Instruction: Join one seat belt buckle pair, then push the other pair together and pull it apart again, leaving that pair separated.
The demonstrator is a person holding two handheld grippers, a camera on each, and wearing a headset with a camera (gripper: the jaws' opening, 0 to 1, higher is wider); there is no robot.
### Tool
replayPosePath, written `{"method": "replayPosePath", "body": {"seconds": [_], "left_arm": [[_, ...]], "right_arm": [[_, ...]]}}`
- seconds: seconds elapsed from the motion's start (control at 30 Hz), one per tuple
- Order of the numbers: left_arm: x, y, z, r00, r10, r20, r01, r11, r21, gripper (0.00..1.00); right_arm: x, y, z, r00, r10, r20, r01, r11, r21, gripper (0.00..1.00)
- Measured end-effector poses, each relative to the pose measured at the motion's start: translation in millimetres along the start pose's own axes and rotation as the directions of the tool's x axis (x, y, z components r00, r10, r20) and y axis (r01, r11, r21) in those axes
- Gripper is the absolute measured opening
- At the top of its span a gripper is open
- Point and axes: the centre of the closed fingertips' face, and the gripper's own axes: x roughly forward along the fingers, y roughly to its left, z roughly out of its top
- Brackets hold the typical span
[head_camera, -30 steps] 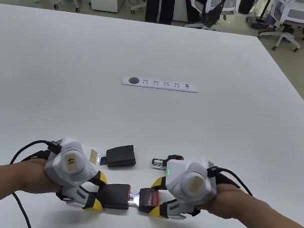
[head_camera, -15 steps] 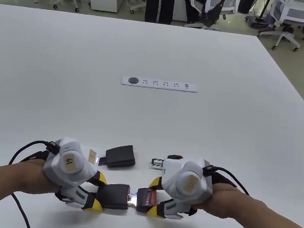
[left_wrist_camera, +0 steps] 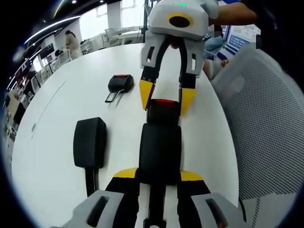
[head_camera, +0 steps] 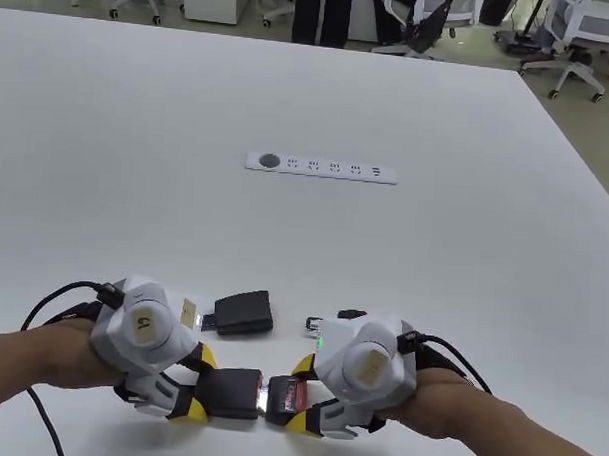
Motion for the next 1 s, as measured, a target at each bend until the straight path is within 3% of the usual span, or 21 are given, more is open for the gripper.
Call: {"method": "replayPosePath", "body": {"seconds": [0.33, 0.5, 0.8, 1.0], "left_arm": [[-0.9, -0.8, 1.8, 0.9999, -0.003, -0.013, 0.003, 1.0, 0.023, 0.31], [0.0, -0.7, 3.3, 0.9989, -0.004, -0.047, 0.006, 0.999, 0.034, 0.31], [-2.2, -3.1, 2.2, 0.9992, -0.018, -0.037, 0.019, 0.999, 0.047, 0.31], [-1.2, -2.1, 1.8, 0.9985, -0.008, -0.055, 0.01, 0.999, 0.034, 0.31]], "right_arm": [[3.7, -2.6, 0.9, 1.0, 0.001, 0.001, -0.001, 1.0, -0.016, 0.28], [8.0, -4.3, 4.3, 1.0, -0.008, 0.0, 0.008, 1.0, -0.005, 0.28], [6.4, -1.0, 5.3, 0.9996, -0.003, 0.027, 0.003, 1.0, -0.009, 0.28], [4.2, 0.6, 6.7, 0.9998, -0.009, 0.019, 0.009, 1.0, -0.004, 0.28]]}}
